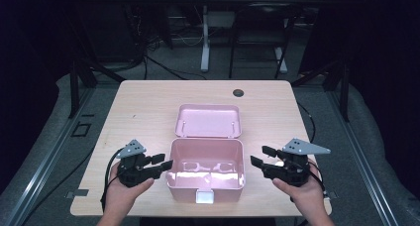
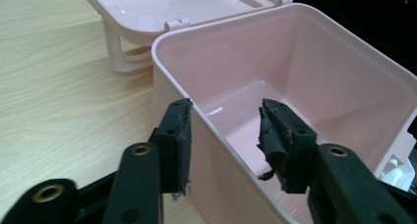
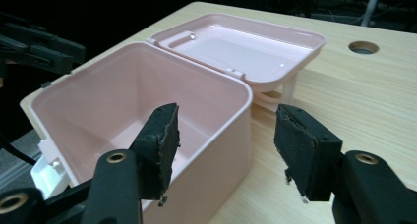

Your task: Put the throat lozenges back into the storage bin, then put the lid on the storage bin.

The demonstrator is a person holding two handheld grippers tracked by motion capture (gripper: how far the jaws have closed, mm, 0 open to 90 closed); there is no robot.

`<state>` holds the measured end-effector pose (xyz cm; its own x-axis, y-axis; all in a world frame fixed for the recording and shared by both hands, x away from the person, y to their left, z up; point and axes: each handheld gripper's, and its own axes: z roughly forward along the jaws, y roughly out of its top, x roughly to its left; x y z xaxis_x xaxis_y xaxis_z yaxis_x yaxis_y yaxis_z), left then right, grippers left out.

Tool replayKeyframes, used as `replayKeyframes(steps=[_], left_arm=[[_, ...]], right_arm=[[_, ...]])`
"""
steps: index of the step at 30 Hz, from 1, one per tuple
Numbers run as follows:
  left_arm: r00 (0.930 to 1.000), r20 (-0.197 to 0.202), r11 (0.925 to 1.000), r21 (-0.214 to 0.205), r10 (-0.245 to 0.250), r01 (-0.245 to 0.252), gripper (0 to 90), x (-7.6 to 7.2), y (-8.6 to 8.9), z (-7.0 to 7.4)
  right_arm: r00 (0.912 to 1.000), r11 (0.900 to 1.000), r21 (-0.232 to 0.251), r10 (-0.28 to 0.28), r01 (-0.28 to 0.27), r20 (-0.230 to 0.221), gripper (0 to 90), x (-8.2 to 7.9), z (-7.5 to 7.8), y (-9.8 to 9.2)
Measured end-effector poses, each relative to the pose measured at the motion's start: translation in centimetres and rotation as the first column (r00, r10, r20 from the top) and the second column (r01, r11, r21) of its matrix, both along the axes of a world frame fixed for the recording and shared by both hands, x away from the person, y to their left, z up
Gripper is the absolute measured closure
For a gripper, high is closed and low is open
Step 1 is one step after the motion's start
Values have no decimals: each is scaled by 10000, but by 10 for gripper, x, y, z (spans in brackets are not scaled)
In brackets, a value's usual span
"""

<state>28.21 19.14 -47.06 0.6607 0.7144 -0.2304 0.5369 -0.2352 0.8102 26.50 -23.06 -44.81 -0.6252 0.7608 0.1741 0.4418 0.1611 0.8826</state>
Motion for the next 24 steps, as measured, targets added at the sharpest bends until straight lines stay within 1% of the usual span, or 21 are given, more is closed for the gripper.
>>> replayKeyframes(steps=[1,2,5,6,7,9,10,13,15,17,21,22,23,24], left_arm=[[10000,7,10000,-24,15,-15,540,0,0,0],[10000,67,10000,72,-8,8,536,-1,1,2],[9996,261,9998,136,136,-140,522,-1,5,4],[9994,295,9999,63,159,-161,522,-1,7,5],[9994,335,9999,44,113,-114,516,-1,9,6],[9992,397,10000,-4,-16,16,514,-1,11,8],[9989,471,10000,-39,48,-46,515,-1,11,7],[9996,274,9999,123,-18,14,513,-1,11,7],[9997,235,9996,286,15,-21,501,-1,11,7],[9997,223,9990,435,73,-82,476,0,10,6],[9988,488,9959,897,55,-98,463,-1,10,7],[9985,553,9958,912,55,-105,459,-1,10,7],[9984,574,9965,840,-2,-46,459,-2,10,7],[9984,555,9974,722,-75,35,459,-2,9,7]], right_arm=[[9999,9999,-107,-98,98,-68,399,2,2,-2],[9998,9996,-210,-190,188,-91,386,3,2,-2],[9985,9967,-668,-488,470,-261,337,8,3,-5],[9983,9961,-727,-513,491,-286,323,9,3,-5],[9977,9952,-857,-508,468,-446,308,12,3,-6],[9968,9922,-1152,-543,473,-583,281,16,3,-7],[9964,9896,-1361,-563,472,-641,270,18,4,-7],[9951,9837,-1734,-612,470,-776,246,24,5,-8],[9931,9793,-1968,-672,471,-966,230,27,8,-8],[9914,9733,-2259,-676,408,-1123,224,31,9,-8],[9874,9560,-2921,-705,263,-1416,231,39,11,-8],[9868,9503,-3111,-651,159,-1483,229,41,11,-8],[9865,9479,-3184,-636,125,-1506,229,43,10,-8],[9844,9423,-3347,-604,17,-1651,229,46,10,-8]])
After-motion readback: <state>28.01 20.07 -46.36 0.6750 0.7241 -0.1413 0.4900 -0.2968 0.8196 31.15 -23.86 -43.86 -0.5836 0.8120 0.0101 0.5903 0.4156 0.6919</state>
